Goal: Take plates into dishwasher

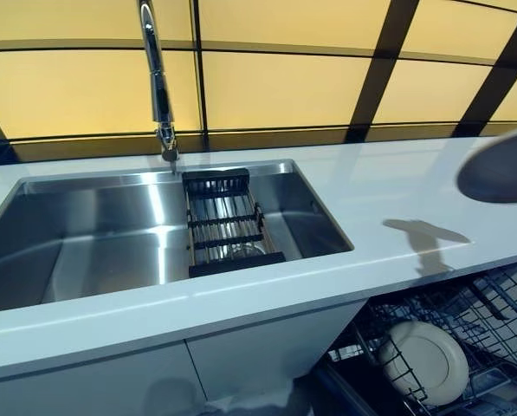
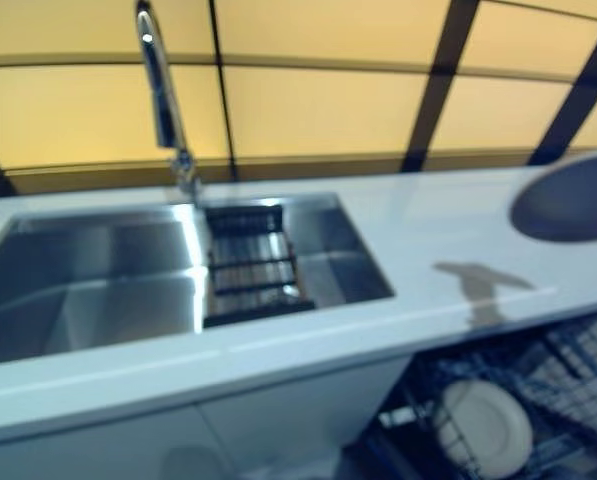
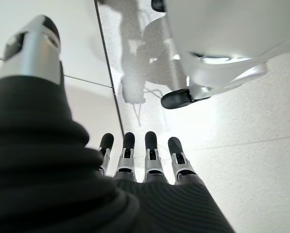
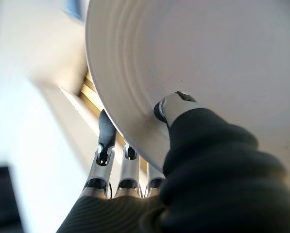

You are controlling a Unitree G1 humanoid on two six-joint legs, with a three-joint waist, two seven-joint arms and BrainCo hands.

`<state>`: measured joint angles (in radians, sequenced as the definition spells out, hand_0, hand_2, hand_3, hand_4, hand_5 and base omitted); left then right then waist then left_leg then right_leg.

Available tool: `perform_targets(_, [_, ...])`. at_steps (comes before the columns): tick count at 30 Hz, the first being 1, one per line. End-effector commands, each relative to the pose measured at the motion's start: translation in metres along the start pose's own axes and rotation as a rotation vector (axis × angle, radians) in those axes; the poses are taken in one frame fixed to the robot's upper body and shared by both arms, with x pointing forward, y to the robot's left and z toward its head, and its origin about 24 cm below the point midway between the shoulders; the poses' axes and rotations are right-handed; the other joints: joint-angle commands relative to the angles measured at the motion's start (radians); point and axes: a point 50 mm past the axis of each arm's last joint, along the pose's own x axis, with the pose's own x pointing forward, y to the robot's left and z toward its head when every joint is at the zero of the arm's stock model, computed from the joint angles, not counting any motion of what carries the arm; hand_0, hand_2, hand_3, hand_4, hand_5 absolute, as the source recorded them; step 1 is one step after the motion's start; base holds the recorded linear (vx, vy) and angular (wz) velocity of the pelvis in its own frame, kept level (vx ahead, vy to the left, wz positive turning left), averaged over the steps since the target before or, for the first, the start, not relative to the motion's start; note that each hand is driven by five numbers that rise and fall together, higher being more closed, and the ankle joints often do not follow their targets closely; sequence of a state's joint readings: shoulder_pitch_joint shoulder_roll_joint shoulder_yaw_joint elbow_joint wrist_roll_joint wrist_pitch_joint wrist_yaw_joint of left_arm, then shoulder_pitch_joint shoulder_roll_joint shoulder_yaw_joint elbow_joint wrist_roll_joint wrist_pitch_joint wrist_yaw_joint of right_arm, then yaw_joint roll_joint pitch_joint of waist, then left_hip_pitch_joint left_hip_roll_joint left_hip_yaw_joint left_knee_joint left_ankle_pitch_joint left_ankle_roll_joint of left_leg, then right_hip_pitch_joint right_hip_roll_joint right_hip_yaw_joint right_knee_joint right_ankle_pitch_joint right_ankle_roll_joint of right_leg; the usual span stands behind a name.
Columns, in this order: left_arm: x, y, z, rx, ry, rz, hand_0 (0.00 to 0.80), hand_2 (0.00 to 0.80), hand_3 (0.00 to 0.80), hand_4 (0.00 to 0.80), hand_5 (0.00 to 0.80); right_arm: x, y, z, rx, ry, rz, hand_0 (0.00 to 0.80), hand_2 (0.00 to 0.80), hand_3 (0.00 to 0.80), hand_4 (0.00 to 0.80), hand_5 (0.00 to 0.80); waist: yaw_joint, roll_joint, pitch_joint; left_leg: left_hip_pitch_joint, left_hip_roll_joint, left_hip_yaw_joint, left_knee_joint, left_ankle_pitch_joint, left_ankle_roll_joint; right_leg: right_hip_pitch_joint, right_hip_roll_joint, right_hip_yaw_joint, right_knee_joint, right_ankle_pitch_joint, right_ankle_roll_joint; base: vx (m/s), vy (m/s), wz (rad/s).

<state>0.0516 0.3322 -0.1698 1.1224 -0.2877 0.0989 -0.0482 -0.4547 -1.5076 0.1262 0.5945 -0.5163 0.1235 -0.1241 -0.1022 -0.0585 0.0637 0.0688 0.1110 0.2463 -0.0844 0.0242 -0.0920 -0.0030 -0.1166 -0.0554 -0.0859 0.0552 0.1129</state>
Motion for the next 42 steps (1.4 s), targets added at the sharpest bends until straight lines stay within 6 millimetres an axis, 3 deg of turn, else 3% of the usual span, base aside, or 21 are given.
perform_targets(1, [-0.002, 0.029, 0.006, 0.020, 0.006, 0.072, 0.000, 0.000, 0.000, 0.000, 0.000, -0.007, -0.013, -0.052, 0.087, 0.232, -0.085, 0.800, 0.800, 0.800, 0.800, 0.800, -0.019, -0.074, 0.005, 0.058, 0.035, -0.015, -0.003, -0.091, 0.018, 0.031, -0.020, 0.010, -0.001, 0.026, 0.116, -0.027, -0.013, -0.14])
perform_targets(5, [-0.003, 0.034, 0.008, 0.012, 0.003, 0.078, 0.000, 0.000, 0.000, 0.000, 0.000, -0.029, 0.017, -0.087, 0.172, 0.382, -0.009, 0.800, 0.800, 0.800, 0.800, 0.800, -0.045, -0.068, 0.014, 0.061, 0.037, 0.003, -0.003, -0.090, 0.016, 0.019, -0.020, 0.026, 0.000, 0.030, 0.113, -0.014, -0.003, -0.18])
perform_targets(8, [-0.002, 0.033, 0.013, 0.015, -0.008, 0.075, 0.000, 0.000, 0.000, 0.000, 0.000, -0.044, 0.035, -0.103, 0.233, 0.472, 0.040, 0.800, 0.800, 0.800, 0.800, 0.800, -0.055, -0.060, 0.026, 0.062, 0.036, 0.010, -0.003, -0.089, 0.017, 0.009, -0.018, 0.039, 0.006, 0.031, 0.110, -0.015, -0.006, -0.18])
perform_targets(13, [-0.001, 0.030, 0.020, 0.034, -0.030, 0.060, 0.000, 0.000, 0.000, 0.000, 0.000, -0.062, 0.064, -0.113, 0.381, 0.572, 0.123, 0.800, 0.800, 0.800, 0.800, 0.800, -0.060, -0.040, 0.046, 0.058, 0.034, 0.016, -0.003, -0.086, 0.016, -0.006, -0.019, 0.049, 0.011, 0.031, 0.104, -0.021, -0.016, -0.10])
perform_targets(19, [-0.001, 0.027, 0.024, 0.061, -0.039, 0.026, 0.000, 0.000, 0.000, 0.000, 0.000, -0.061, 0.088, -0.094, 0.609, 0.594, 0.203, 0.800, 0.800, 0.800, 0.800, 0.800, -0.064, -0.007, 0.070, 0.055, 0.033, 0.016, -0.003, -0.080, 0.010, -0.021, -0.027, 0.051, 0.016, 0.031, 0.096, -0.015, -0.006, -0.04])
perform_targets(29, [0.000, 0.018, 0.024, 0.065, -0.054, -0.016, 0.000, 0.000, 0.000, 0.000, 0.000, -0.043, 0.094, -0.053, 0.928, 0.564, 0.230, 0.800, 0.800, 0.800, 0.800, 0.800, -0.070, 0.050, 0.106, 0.046, 0.024, 0.001, -0.003, -0.074, -0.007, -0.041, -0.044, 0.039, 0.019, 0.034, 0.088, -0.005, 0.011, -0.02])
perform_targets(42, [0.001, 0.009, 0.028, 0.033, -0.074, -0.049, 0.000, 0.000, 0.000, 0.000, 0.000, -0.031, 0.083, -0.031, 0.957, 0.512, 0.210, 0.800, 0.800, 0.800, 0.800, 0.800, -0.081, 0.101, 0.144, 0.025, 0.007, -0.011, -0.003, -0.067, -0.016, -0.078, -0.062, 0.034, 0.029, 0.039, 0.084, -0.005, 0.013, 0.00])
